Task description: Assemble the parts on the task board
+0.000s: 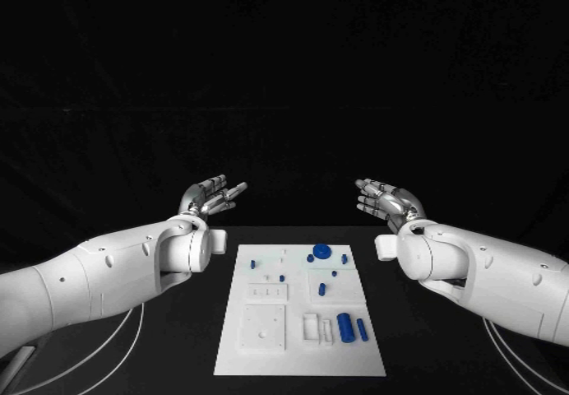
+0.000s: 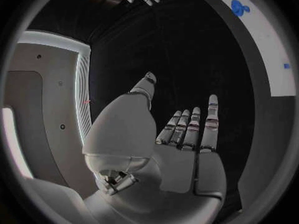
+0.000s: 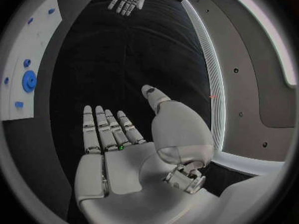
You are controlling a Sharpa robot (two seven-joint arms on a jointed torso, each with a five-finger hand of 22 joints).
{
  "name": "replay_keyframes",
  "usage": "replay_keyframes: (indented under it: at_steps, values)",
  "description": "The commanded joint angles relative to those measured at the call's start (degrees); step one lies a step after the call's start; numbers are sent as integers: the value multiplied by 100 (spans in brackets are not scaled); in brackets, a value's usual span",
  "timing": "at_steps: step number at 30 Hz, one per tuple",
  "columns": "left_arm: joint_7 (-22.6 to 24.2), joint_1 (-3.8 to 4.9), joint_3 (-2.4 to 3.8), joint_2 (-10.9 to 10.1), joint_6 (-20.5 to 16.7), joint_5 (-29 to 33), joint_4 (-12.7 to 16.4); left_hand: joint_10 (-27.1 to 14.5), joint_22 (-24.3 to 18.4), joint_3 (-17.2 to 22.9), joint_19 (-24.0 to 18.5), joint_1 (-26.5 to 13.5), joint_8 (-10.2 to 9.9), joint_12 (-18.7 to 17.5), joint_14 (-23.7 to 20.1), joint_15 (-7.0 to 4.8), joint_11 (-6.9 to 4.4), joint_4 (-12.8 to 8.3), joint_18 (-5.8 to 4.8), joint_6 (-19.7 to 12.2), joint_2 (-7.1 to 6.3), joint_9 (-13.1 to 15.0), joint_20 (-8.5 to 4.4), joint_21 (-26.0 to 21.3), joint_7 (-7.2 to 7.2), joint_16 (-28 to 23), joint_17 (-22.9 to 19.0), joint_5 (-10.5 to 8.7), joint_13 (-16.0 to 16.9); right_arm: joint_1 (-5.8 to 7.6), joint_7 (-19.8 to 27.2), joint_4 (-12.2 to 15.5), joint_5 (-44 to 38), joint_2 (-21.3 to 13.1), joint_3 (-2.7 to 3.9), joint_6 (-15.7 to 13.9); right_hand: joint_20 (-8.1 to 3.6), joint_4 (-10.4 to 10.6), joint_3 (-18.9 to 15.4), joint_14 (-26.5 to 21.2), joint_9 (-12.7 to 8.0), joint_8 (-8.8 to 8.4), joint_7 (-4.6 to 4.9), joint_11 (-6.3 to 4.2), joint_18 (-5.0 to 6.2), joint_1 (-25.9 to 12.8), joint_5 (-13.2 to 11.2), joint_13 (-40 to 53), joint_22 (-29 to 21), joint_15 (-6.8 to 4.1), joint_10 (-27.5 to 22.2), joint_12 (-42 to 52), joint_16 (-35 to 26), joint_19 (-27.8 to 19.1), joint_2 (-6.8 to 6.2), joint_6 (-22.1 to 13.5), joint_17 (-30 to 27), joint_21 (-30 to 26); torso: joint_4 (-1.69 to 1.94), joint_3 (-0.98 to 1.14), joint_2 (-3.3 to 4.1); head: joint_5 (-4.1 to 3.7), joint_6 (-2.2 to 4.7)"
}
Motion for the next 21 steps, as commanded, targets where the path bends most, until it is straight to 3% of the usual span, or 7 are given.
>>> replay_keyframes:
  at_steps: [1, 6, 11, 12, 15, 18, 21]
  values:
    - [-429, 147, -78, 107, 763, 153, -296, 126, 20, 29, 162, 285, 37, 34, 131, 14, 10, 57, 138, 119, -26, 16, 46, 35, 10, 38, 13, 46, 14, 71, -925, -267, -529, 61, 43, 1293, 39, -31, 64, 156, 16, 43, 223, 47, 70, 283, 81, 13, 15, 30, 149, 31, 46, 138, -9, 141, 14, 34, -1, 0, 0, 0, 0]
    - [-547, 299, -171, 198, 951, 187, -577, 124, 21, 29, 172, 283, 37, 34, 136, 12, 19, 53, 140, 123, -23, 16, 45, 36, 19, 38, 14, 43, 14, 167, -1301, -582, -698, 123, 110, 1770, 27, -73, 50, 186, 17, 44, 229, 50, 59, 337, 71, 14, 18, 35, 179, 33, 48, 176, -9, 165, 16, 39, -1, 0, 0, 0, 0]
    - [-557, 311, -179, 205, 966, 190, -600, 124, 21, 29, 172, 283, 37, 34, 136, 12, 19, 53, 140, 123, -23, 16, 45, 36, 19, 38, 14, 43, 14, 197, -1423, -683, -752, 143, 131, 1923, -13, -230, 51, 320, 22, 49, 234, 61, 31, 535, 52, 20, 26, 45, 297, 38, 54, 318, -26, 264, 22, 57, -1, 0, 0, 0, 0]
    - [-546, 312, -179, 166, 1011, 190, -585, 124, 21, 29, 172, 283, 37, 34, 136, 12, 19, 53, 140, 123, -23, 16, 45, 36, 19, 38, 14, 43, 14, 197, -1326, -861, -1006, 151, 132, 1820, -21, -261, 52, 353, 23, 50, 234, 63, 25, 573, 50, 21, 27, 46, 323, 40, 55, 337, -32, 290, 23, 59, 0, -10, -3, 34, 6]
    - [-537, 312, -179, 135, 1016, 164, -540, 171, 21, 29, 180, 291, 40, 36, 149, 25, 53, 29, 141, 163, -13, 19, 44, 37, 53, 39, 14, 39, 16, 197, -1337, -918, -1339, 180, 132, 1801, -82, -365, 37, 583, 34, 62, 250, 86, -25, 724, 8, 38, 47, 103, 684, 57, 66, 626, -47, 526, 33, 95, -1, -17, -3, 38, 4]
    - [-482, 312, -179, 103, 1021, 51, -488, 241, 24, 24, 218, 267, 41, 39, 194, 30, 82, -33, 143, 220, 38, 20, 43, 40, 83, 39, 16, 34, 18, 197, -1323, -982, -1746, 214, 132, 1769, -167, -440, 46, 1257, 56, 85, 184, 31, -27, 889, -115, 74, 98, 70, 1402, 103, 97, 1363, -136, 1035, 61, 233, 8, -18, 15, 35, 2]
    - [-401, 312, -179, 41, 1050, -25, -394, 687, 43, -55, 415, 134, 53, 61, 767, 92, 179, -388, 182, 551, 331, 34, 18, 86, 170, 52, 38, 44, 40, 197, -1231, -1054, -2441, 264, 132, 1657, -308, -535, 132, 2396, 96, 133, 98, -102, -20, 1022, -148, 121, 137, -92, 2496, 186, 163, 2068, -178, 1830, 115, 412, 30, -19, 41, 12, 4]
